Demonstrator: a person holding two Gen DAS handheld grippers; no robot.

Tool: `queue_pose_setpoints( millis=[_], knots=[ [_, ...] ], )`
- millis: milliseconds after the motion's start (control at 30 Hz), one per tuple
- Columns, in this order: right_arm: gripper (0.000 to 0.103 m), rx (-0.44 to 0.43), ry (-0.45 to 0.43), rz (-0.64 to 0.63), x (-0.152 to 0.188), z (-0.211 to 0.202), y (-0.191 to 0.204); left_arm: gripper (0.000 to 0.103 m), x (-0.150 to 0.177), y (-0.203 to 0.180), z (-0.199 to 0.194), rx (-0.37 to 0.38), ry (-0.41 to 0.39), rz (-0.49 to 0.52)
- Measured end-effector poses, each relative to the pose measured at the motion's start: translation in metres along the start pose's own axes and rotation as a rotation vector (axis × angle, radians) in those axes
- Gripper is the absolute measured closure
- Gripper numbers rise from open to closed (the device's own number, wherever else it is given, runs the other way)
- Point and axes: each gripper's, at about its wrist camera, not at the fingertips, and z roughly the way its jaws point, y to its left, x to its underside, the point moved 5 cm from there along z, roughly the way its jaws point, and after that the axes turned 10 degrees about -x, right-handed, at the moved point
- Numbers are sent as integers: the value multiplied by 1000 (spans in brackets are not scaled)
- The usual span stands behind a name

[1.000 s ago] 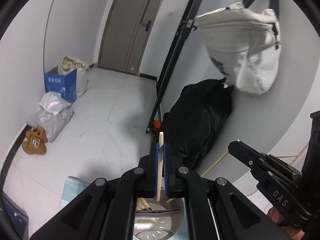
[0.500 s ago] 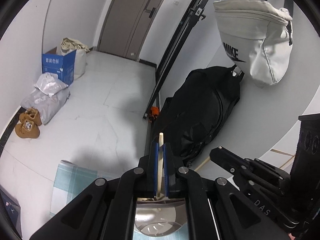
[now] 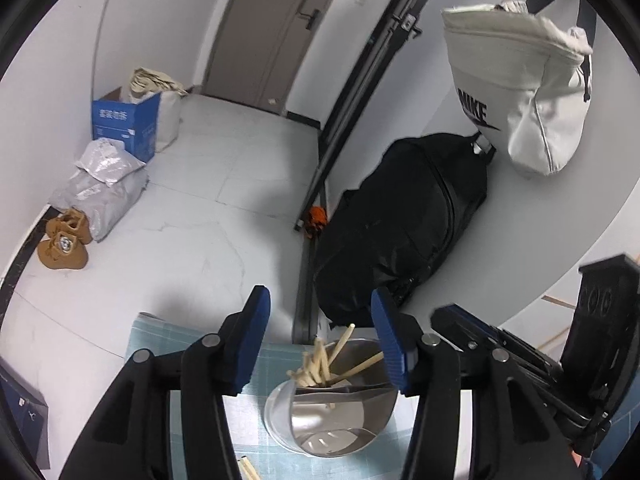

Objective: Organize utensils
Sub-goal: 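Open both tools to drop the chopsticks into the white holder, then withdraw both open tools back toward the remaining chopsticks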

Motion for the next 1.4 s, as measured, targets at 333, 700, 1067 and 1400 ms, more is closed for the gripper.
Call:
queue_pose_setpoints(
  millis=[333, 700, 1067, 1400],
  knots=[
    [64, 10, -35, 56, 16, -24, -5, 55, 8, 8, -15, -71, -12, 17],
    [52, -27, -123, 24, 20, -56, 27, 42, 19, 16, -41, -104, -52, 25],
    [39, -76, -160, -44, 62, -64, 58, 41, 51, 28, -52, -146, -91, 61],
    [33, -40, -139, -38, 117, -52, 50, 30, 97, 49, -42, -192, -72, 61]
  ],
)
